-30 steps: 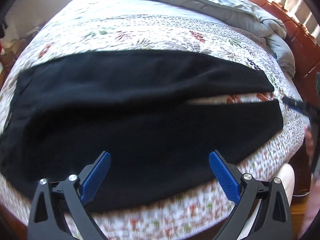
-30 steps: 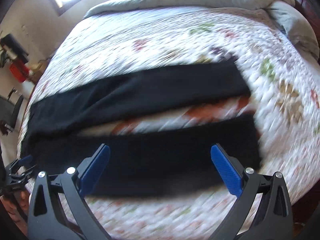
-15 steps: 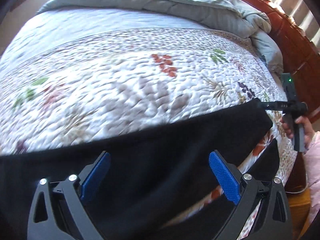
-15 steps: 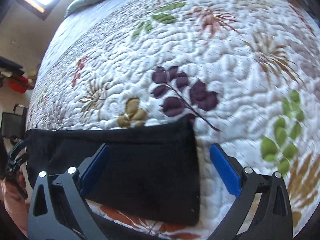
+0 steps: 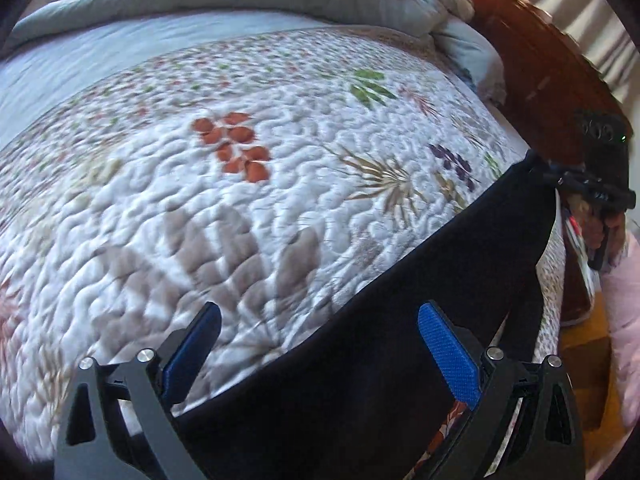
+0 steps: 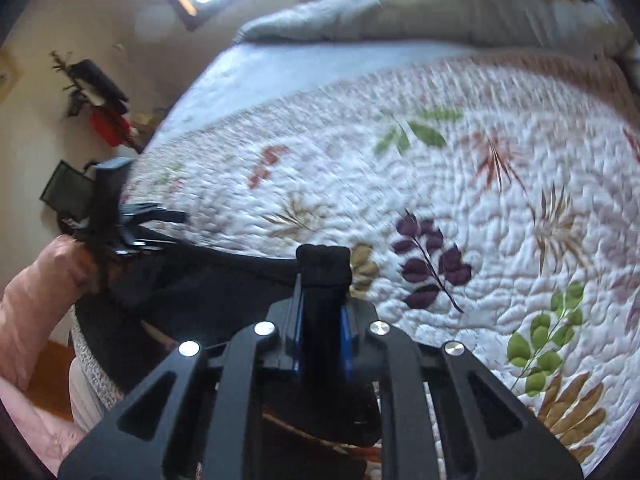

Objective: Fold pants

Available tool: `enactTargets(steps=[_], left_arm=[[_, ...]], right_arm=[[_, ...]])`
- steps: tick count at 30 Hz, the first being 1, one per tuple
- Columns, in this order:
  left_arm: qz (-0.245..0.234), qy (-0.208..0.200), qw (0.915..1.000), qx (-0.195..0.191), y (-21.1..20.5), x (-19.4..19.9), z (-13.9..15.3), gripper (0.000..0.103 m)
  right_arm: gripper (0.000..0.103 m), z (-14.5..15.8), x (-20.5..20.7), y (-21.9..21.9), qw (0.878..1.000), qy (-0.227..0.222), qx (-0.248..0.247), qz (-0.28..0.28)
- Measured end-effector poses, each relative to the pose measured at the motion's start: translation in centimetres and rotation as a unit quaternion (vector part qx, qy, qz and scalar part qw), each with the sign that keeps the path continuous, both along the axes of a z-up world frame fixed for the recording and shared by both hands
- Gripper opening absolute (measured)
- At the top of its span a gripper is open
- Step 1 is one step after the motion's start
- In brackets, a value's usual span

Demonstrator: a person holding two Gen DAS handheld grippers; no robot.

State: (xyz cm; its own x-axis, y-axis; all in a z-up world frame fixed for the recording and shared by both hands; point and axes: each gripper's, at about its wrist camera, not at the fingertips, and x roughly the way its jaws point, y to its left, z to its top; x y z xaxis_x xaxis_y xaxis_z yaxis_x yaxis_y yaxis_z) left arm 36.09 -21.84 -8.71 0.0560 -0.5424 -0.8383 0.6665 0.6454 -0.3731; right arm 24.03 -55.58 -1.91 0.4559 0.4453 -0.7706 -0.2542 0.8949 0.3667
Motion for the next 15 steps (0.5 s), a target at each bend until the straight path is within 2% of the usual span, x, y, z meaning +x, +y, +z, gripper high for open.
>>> enactTargets(steps=[2, 6, 8, 10, 12, 13, 14, 15], left_arm=[[-0.031, 0.018, 0.9992, -0.019, -0.7, 0.1, -0.3, 0.099], [-0.091, 0.082, 0.9897, -0.073, -1.5, 0.0, -0.7, 0.099], [-0.112, 0.117, 0.9837, -0.079, -1.7, -0.2, -1.2, 0.099], [-0.122, 0.135, 0.9802, -0.077, -1.8, -0.5, -1.7, 0.095], [-0.129, 0.138, 0.9801, -0.062, -1.8, -1.0, -2.1, 0.066], [-0.131, 0.132, 0.9814, -0.050, -1.7, -1.0, -2.3, 0.036], [-0.136, 0.117, 0.9833, -0.033, -1.6, -1.4, -2.4, 0.020], [-0.140, 0.107, 0.9841, -0.024, -1.5, -1.7, -2.5, 0.015]], right_arm=[[0.013, 1.9, -0.3, 0.4, 0.999, -0.028, 0.004, 0.016], [0.013, 3.8, -1.0, 0.6, 0.998, -0.054, 0.001, 0.025], [0.013, 4.2, -1.2, 0.6, 0.998, -0.060, 0.003, 0.028], [0.013, 4.3, -1.3, 0.8, 0.997, -0.066, 0.004, 0.030], [0.013, 4.2, -1.3, 0.9, 0.997, -0.069, 0.007, 0.027], [0.013, 4.0, -1.3, 0.9, 0.997, -0.070, 0.008, 0.026], [0.013, 3.9, -1.3, 0.9, 0.997, -0.071, 0.009, 0.022], [0.013, 3.8, -1.3, 0.9, 0.997, -0.072, 0.012, 0.021]])
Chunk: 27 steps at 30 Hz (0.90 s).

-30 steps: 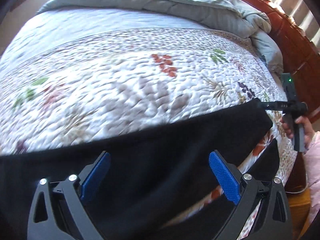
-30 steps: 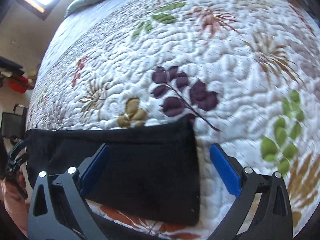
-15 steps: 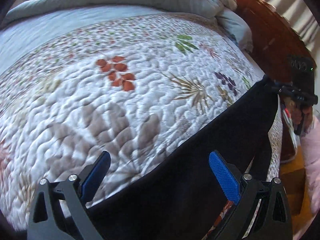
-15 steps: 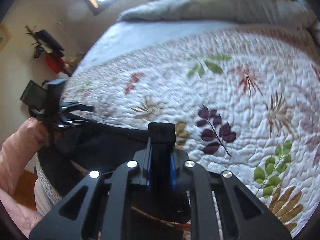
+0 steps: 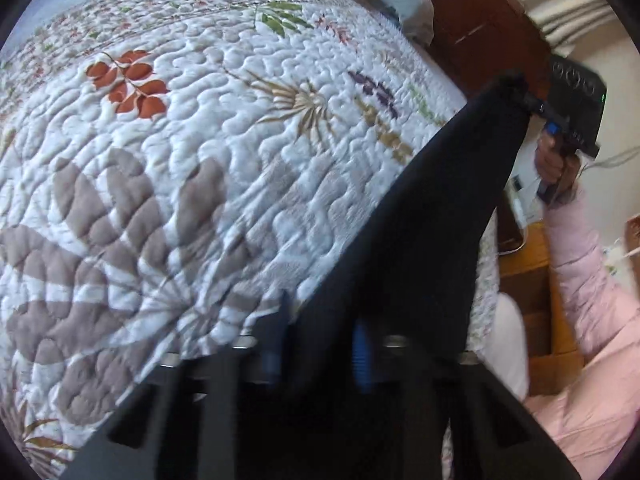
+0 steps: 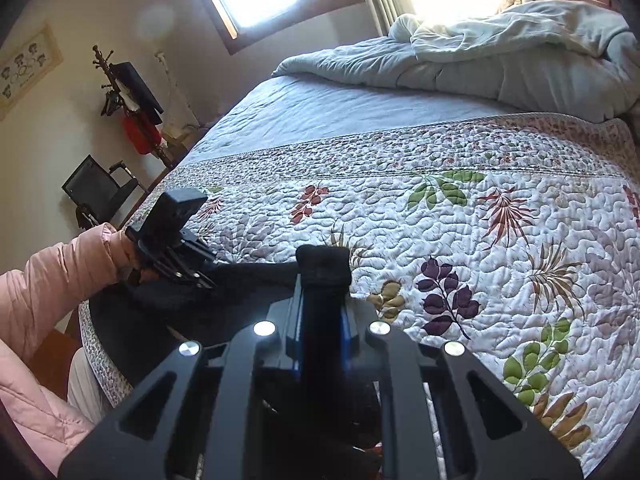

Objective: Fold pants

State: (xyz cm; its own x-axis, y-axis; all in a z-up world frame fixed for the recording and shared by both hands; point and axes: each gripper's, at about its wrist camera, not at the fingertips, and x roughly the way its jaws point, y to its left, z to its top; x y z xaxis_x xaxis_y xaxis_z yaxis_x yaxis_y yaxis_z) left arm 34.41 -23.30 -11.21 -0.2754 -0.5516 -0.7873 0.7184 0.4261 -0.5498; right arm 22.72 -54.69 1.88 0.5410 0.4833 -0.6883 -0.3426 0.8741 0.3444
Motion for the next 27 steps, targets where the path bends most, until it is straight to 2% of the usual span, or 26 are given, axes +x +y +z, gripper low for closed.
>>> enactTargets(steps=[1, 3, 6, 8, 10, 11, 14, 17, 19, 22, 24, 26, 27], left_arm=[[-0.001, -0.016, 0.9999, 0.003, 0.2, -0.4, 0.3, 0.010], [0.026, -0.052, 0.9983, 0.000, 0.9, -1.0, 1.7, 0.008], [0.094, -0.141, 0.9854, 0.018, 1.8, -3.1, 5.3, 0.008], [0.112, -0.215, 0.9692, 0.042, 1.6, -6.4, 7.8, 0.008], [0.121, -0.287, 0.9471, 0.079, 1.1, -10.6, 9.5, 0.008], [0.121, -0.326, 0.9324, 0.098, 0.5, -13.4, 9.9, 0.008], [0.111, -0.378, 0.9098, 0.131, -0.2, -19.2, 9.2, 0.008], [0.116, -0.377, 0.9068, 0.148, -0.4, -22.7, 7.4, 0.008], [0.125, -0.360, 0.9114, 0.155, 0.2, -24.7, 5.4, 0.008], [0.133, -0.336, 0.9159, 0.175, 1.3, -27.0, 2.1, 0.009], [0.138, -0.341, 0.9107, 0.187, 1.6, -28.2, 0.5, 0.010], [0.152, -0.359, 0.9016, 0.187, 1.7, -28.8, -0.2, 0.010], [0.156, -0.362, 0.8993, 0.189, 1.5, -29.0, -0.3, 0.010]], right_arm=[[0.013, -0.1, -0.2, 0.1, 1.000, -0.001, 0.000, -0.001], [0.013, -0.2, -0.5, 0.3, 1.000, -0.006, -0.010, -0.009], [0.014, -0.8, -1.2, 0.1, 0.999, -0.010, -0.014, -0.027], [0.014, -1.5, -2.3, 0.4, 0.999, -0.015, -0.030, -0.035], [0.014, -2.3, -3.7, 0.7, 0.998, -0.018, -0.042, -0.040], [0.015, -2.6, -4.3, 0.8, 0.998, -0.020, -0.046, -0.043], [0.015, -4.5, -7.1, 1.1, 0.996, -0.016, -0.065, -0.057], [0.014, -6.0, -10.3, 1.3, 0.994, -0.012, -0.085, -0.070], [0.015, -7.1, -12.5, 0.9, 0.995, 0.007, -0.067, -0.070], [0.027, -8.4, -14.9, 1.1, 0.995, 0.042, -0.056, -0.076], [0.029, -9.7, -16.5, 1.7, 0.992, 0.074, -0.061, -0.080], [0.037, -10.8, -17.6, 2.1, 0.987, 0.111, -0.065, -0.092], [0.049, -11.2, -18.1, 2.1, 0.986, 0.127, -0.051, -0.099]])
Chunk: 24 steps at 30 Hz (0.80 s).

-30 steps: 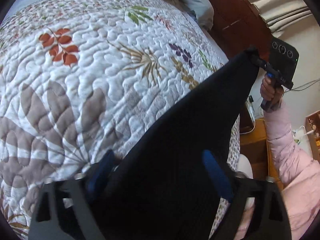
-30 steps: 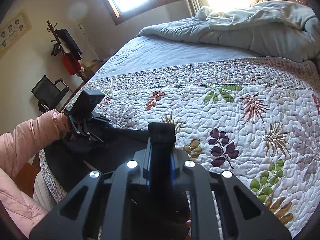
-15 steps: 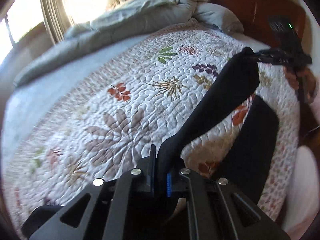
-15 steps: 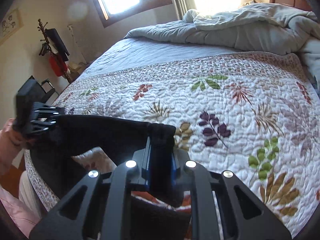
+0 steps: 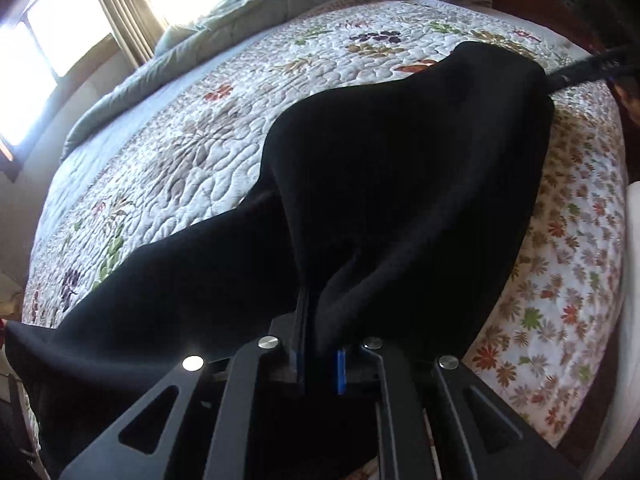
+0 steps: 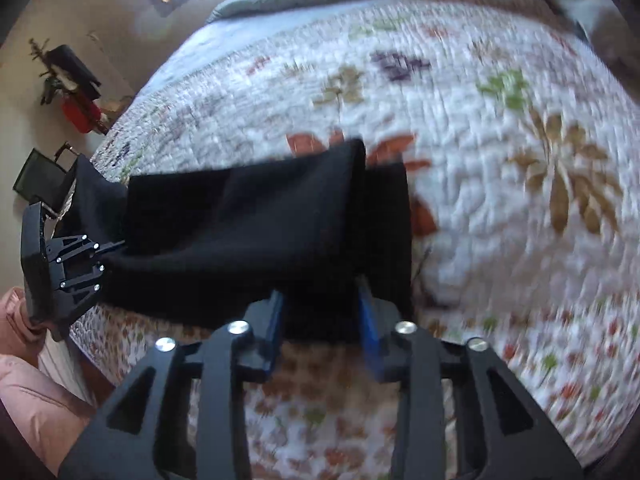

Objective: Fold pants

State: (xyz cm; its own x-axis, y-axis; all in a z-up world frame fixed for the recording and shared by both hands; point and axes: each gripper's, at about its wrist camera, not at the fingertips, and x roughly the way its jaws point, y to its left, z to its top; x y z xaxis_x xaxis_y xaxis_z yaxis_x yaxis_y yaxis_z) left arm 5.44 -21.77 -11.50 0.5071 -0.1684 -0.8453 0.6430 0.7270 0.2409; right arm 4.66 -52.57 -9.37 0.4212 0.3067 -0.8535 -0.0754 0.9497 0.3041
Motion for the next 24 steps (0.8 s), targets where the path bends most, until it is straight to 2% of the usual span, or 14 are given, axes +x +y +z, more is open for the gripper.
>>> enactTargets(steps=[1, 4, 5, 7, 9, 11, 12, 13, 14, 15, 16, 21, 23, 24], left_arm=[[0.008, 0.000, 1.0000, -0.004, 0.0, 0.1, 0.0, 0.010], [0.020, 0.005, 0.9997, -0.010, 0.0, 0.3, 0.0, 0.010], [0.020, 0.004, 0.9997, -0.009, 0.0, 0.4, 0.0, 0.011], [0.018, 0.004, 0.9998, -0.008, 0.1, 0.5, 0.0, 0.011], [0.020, 0.008, 0.9997, -0.010, 0.2, 0.7, 0.0, 0.012], [0.019, 0.009, 0.9998, -0.006, 0.1, 0.8, 0.1, 0.012], [0.020, 0.011, 0.9997, -0.005, 0.0, 0.8, 0.1, 0.012], [0.022, 0.013, 0.9997, -0.005, 0.0, 0.9, 0.2, 0.013], [0.024, 0.016, 0.9996, -0.005, -0.1, 0.9, 0.3, 0.013], [0.026, 0.018, 0.9995, -0.006, -0.2, 0.9, 0.5, 0.013], [0.031, 0.024, 0.9991, -0.013, -0.1, 1.3, 0.9, 0.014], [0.052, 0.041, 0.9958, -0.063, 0.5, 1.2, 4.1, 0.014], [0.054, 0.047, 0.9954, -0.064, 0.0, 0.0, 4.5, 0.015], [0.053, 0.051, 0.9954, -0.061, -0.4, -0.4, 4.2, 0.015]], right_arm=[[0.060, -0.2, -0.4, 0.0, 1.000, 0.005, 0.018, -0.007], [0.069, 0.0, -1.7, 0.2, 0.995, -0.002, 0.099, -0.028], [0.070, -0.1, -1.8, 0.1, 0.988, -0.002, 0.146, -0.040], [0.072, -0.6, -1.4, -0.3, 0.975, 0.010, 0.209, -0.073], [0.073, -2.2, -0.5, -0.7, 0.961, 0.054, 0.242, -0.120], [0.073, -3.5, 0.2, -0.9, 0.946, 0.070, 0.280, -0.148], [0.066, -3.9, 0.5, -0.9, 0.941, 0.070, 0.290, -0.162], [0.053, -3.9, 1.0, -0.9, 0.941, 0.064, 0.286, -0.169], [0.044, -3.8, 1.6, -0.8, 0.944, 0.061, 0.277, -0.169], [0.018, -3.5, 2.0, -0.6, 0.948, 0.059, 0.263, -0.169], [0.006, -3.1, 2.4, -0.2, 0.953, 0.058, 0.247, -0.164], [0.005, 1.1, 1.9, 0.7, 0.967, 0.019, 0.200, -0.158], [0.005, 1.8, 1.3, 0.6, 0.968, 0.018, 0.185, -0.169], [0.005, 1.6, 1.4, 0.7, 0.970, 0.027, 0.162, -0.178]])
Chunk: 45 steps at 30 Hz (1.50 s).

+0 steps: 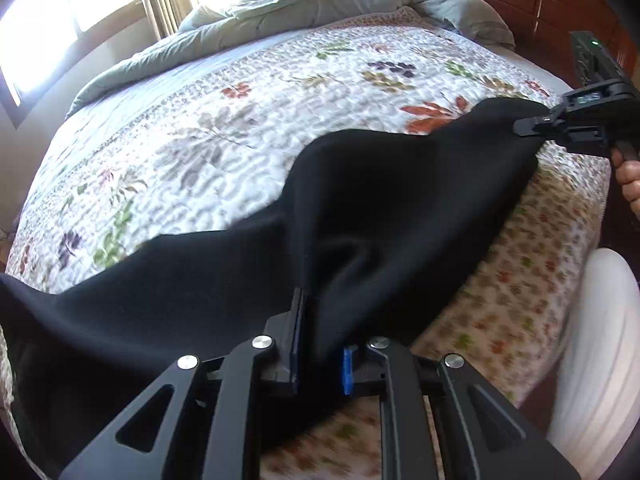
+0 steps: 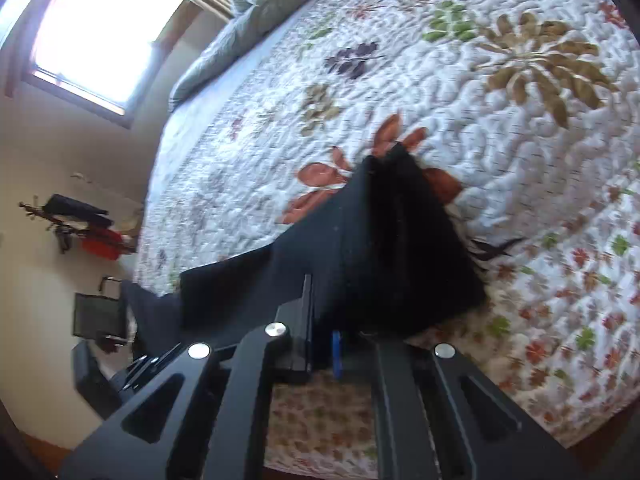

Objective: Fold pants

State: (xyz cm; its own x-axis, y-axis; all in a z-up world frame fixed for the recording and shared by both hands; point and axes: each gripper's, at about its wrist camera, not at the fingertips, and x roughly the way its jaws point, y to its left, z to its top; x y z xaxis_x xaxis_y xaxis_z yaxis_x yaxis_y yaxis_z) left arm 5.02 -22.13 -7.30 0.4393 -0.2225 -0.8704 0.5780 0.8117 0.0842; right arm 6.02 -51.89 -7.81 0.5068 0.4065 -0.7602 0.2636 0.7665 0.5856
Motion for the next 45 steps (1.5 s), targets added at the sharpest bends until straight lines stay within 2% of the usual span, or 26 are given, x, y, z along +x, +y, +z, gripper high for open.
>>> enactTargets(steps=[3, 5, 6, 7, 9, 10, 12, 14, 16, 18, 21, 22, 23, 24, 25, 26, 28, 31, 33, 35, 37, 39, 41, 42, 43, 45], left_arm=[[-0.012, 0.010, 0.9989, 0.044, -2.1, -0.8, -2.8, 0.015], [-0.008, -0.005, 0.9985, 0.055, -2.7, -0.8, -4.2, 0.016], [-0.006, -0.012, 0.9986, 0.051, -2.7, -0.9, -4.4, 0.016], [-0.005, -0.014, 0.9987, 0.049, -2.7, -0.9, -4.3, 0.017], [-0.002, -0.008, 0.9992, 0.039, -2.6, -0.8, -4.2, 0.017], [0.001, -0.004, 0.9994, 0.033, -2.5, -0.7, -4.3, 0.017], [0.006, 0.001, 0.9997, 0.022, -2.4, -0.5, -4.3, 0.018], [0.007, -0.002, 0.9998, 0.020, -2.0, -0.2, -4.3, 0.018], [0.008, -0.005, 0.9998, 0.018, -2.0, -0.3, -4.4, 0.018], [0.011, -0.002, 0.9999, 0.009, -1.6, -0.3, -4.4, 0.018], [0.020, 0.015, 0.9997, -0.007, -0.3, -0.4, -3.8, 0.023], [0.022, 0.026, 0.9994, -0.010, 0.1, -0.5, -3.5, 0.030], [0.032, 0.033, 0.9989, -0.009, 0.8, -0.6, -2.8, 0.042], [0.043, 0.037, 0.9983, -0.017, 1.5, -0.7, -2.1, 0.048], [0.055, 0.044, 0.9971, -0.029, 2.3, -0.7, -1.5, 0.058], [0.082, 0.054, 0.9940, -0.048, 3.8, -0.5, -0.5, 0.069], [0.134, 0.055, 0.9876, -0.060, 6.0, 0.2, 0.8, 0.081], [0.222, 0.067, 0.9713, -0.052, 9.7, 2.8, 1.8, 0.082], [0.269, 0.095, 0.9565, -0.060, 12.0, 4.8, 1.7, 0.082], [0.295, 0.132, 0.9420, -0.088, 13.8, 7.0, 1.0, 0.082], [0.317, 0.156, 0.9304, -0.096, 15.2, 8.3, 0.3, 0.082], [0.330, 0.171, 0.9209, -0.117, 16.8, 8.7, -0.1, 0.075], [0.325, 0.190, 0.9151, -0.145, 17.8, 8.9, -0.6, 0.026], [0.326, 0.199, 0.9107, -0.157, 18.3, 8.8, -0.9, 0.023], [0.325, 0.198, 0.9095, -0.166, 18.6, 8.5, -1.0, 0.012], [0.319, 0.182, 0.9144, -0.170, 18.7, 7.9, -0.5, 0.009]], right_arm=[[0.006, -2.8, 0.8, 0.6, 0.997, 0.055, -0.056, -0.007], [0.006, -3.9, 1.0, 1.0, 0.996, 0.064, -0.055, -0.013], [0.013, -3.5, 0.8, 1.0, 0.997, 0.060, -0.049, -0.021], [0.026, -3.1, 0.4, 1.1, 0.997, 0.060, -0.048, -0.028], [0.039, -1.0, -0.9, 0.9, 0.993, 0.058, -0.092, -0.053], [0.040, 0.7, -1.6, 1.4, 0.985, 0.055, -0.147, -0.073], [0.040, 3.2, -3.0, 2.5, 0.977, 0.024, -0.197, -0.081], [0.040, 5.1, -2.5, 5.4, 0.983, -0.016, -0.178, -0.035], [0.039, 4.6, -1.1, 9.0, 0.991, -0.024, -0.128, 0.034], [0.039, 2.2, 0.9, 13.0, 0.994, 0.008, -0.071, 0.084], [0.039, -2.2, 2.6, 15.8, 0.993, 0.065, -0.034, 0.096], [0.039, -3.1, 2.3, 16.2, 0.993, 0.067, -0.036, 0.089], [0.039, -3.6, 2.1, 16.4, 0.994, 0.057, -0.038, 0.082], [0.039, -3.5, 1.8, 16.4, 0.995, 0.053, -0.034, 0.077], [0.039, -3.5, 1.6, 16.5, 0.996, 0.052, -0.031, 0.073], [0.039, -3.4, 1.7, 16.7, 0.996, 0.051, -0.031, 0.072], [0.038, -3.3, 1.8, 16.7, 0.995, 0.048, -0.038, 0.073], [0.038, -3.7, 2.0, 17.6, 0.995, 0.045, -0.049, 0.073], [0.038, -4.1, 2.2, 17.8, 0.995, 0.043, -0.053, 0.071], [0.038, -4.2, 1.2, 17.0, 0.995, 0.040, -0.060, 0.072], [0.038, -4.3, 1.6, 17.8, 0.994, 0.039, -0.066, 0.073], [0.038, -4.5, 0.7, 17.4, 0.995, 0.038, -0.065, 0.072], [0.038, -4.6, 0.2, 16.8, 0.995, 0.038, -0.062, 0.073], [0.038, -4.7, 0.3, 16.7, 0.995, 0.039, -0.059, 0.072], [0.038, -4.6, 0.2, 16.5, 0.995, 0.039, -0.056, 0.072], [0.038, -4.8, 0.0, 15.7, 0.995, 0.039, -0.053, 0.073]])
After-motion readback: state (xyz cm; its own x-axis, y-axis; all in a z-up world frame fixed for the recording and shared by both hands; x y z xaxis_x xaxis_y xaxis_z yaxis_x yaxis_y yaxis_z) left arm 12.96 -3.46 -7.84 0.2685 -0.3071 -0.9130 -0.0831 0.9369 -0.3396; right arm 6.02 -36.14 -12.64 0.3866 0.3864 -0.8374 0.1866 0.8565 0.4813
